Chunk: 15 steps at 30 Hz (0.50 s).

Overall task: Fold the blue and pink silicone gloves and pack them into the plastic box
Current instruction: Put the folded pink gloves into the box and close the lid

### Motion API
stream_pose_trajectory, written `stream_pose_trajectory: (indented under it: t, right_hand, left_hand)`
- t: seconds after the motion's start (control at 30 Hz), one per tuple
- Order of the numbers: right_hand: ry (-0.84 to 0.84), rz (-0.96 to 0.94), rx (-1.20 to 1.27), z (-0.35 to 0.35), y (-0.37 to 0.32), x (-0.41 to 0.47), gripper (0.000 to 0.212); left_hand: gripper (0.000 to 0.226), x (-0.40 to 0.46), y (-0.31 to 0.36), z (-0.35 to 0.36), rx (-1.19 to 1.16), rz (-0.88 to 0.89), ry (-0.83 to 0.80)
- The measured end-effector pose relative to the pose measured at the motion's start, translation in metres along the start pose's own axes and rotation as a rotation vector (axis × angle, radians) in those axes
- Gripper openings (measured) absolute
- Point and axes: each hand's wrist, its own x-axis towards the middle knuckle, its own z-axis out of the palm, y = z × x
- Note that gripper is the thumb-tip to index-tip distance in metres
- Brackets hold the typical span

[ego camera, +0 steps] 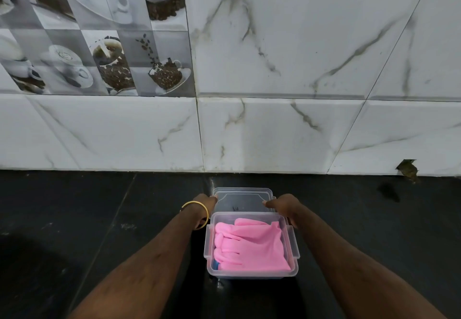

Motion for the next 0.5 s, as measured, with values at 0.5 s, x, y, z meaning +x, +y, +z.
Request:
stream_pose_trajectory:
  t: [0.5]
  right_hand:
    - [0.263, -0.328, 0.742, -0.043, -0.037, -0.074, 0.05]
  left_hand:
    - [0.065, -0.067, 0.057, -0.029, -0.562, 0.292, 0.344]
